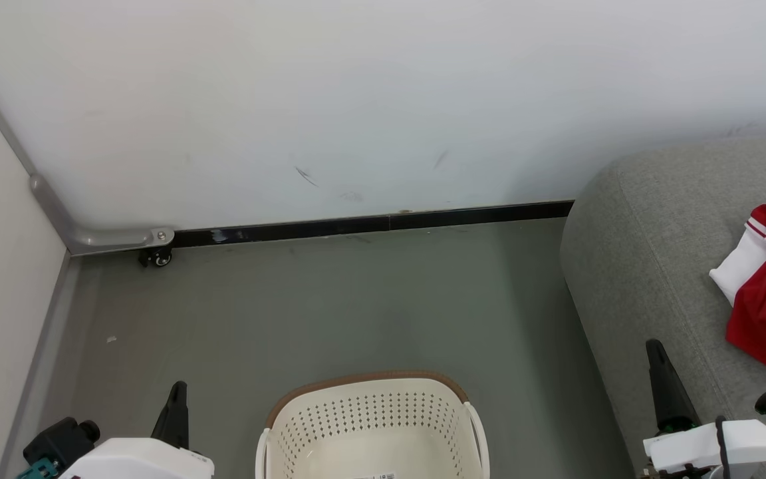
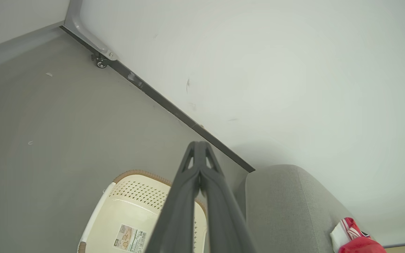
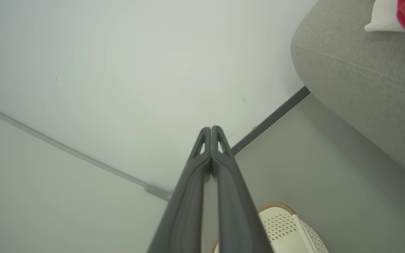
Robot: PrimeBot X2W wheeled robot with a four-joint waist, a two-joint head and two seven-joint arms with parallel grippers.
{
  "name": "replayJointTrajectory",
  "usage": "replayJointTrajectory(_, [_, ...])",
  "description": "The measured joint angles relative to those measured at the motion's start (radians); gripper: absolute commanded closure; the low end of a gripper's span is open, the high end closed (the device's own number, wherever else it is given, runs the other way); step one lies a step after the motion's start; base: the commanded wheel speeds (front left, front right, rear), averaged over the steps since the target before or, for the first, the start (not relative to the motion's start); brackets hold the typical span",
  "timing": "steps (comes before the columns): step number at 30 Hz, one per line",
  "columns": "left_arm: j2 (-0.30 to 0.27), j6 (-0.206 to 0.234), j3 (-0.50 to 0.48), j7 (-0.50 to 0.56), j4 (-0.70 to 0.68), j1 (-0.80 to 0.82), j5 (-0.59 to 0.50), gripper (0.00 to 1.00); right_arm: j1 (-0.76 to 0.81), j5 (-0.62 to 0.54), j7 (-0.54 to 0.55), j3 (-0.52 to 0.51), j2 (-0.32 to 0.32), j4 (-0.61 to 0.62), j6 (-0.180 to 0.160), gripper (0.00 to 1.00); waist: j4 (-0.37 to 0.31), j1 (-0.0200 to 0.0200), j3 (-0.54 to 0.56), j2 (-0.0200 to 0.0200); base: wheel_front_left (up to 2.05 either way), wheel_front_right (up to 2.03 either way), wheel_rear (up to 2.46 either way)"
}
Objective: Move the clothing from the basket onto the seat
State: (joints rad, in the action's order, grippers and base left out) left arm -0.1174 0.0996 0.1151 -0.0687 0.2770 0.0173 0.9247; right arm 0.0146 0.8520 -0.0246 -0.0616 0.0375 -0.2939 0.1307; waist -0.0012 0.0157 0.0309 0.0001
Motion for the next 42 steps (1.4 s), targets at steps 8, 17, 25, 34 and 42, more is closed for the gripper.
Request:
replayJointTrajectory(8, [0.010, -0.035, -0.030, 0.026, -0.001, 0.001, 0.104, 1.00, -0.013, 0.118, 0.021, -0.012, 0.000, 0.001, 0.000, 1.00, 0.000, -0.0069, -0.007, 0.0000, 0.00, 0.00, 0.00])
replayJointTrajectory(17, [0.026, -0.076, -0.068, 0.060, -0.002, 0.005, 0.241, 1.00, -0.025, 0.265, 0.044, -0.027, 0.000, 0.003, 0.000, 1.00, 0.000, -0.0133, -0.018, 0.0000, 0.00, 0.00, 0.00])
replayJointTrajectory(25, [0.038, -0.110, -0.099, 0.091, -0.002, 0.011, 0.344, 1.00, -0.040, 0.382, 0.066, -0.038, 0.000, 0.007, 0.000, 1.00, 0.001, -0.0145, -0.024, 0.0000, 0.00, 0.00, 0.00])
replayJointTrajectory(34, [0.055, -0.148, -0.133, 0.123, -0.003, 0.023, 0.466, 1.00, -0.057, 0.515, 0.093, -0.054, 0.000, 0.009, 0.000, 1.00, 0.001, -0.0149, -0.028, -0.0001, 0.00, 0.00, 0.00])
replayJointTrajectory(42, [0.065, -0.181, -0.164, 0.148, -0.003, 0.027, 0.576, 1.00, -0.062, 0.632, 0.111, -0.064, 0.000, 0.010, 0.000, 1.00, 0.001, -0.0150, -0.031, 0.0000, 0.00, 0.00, 0.00])
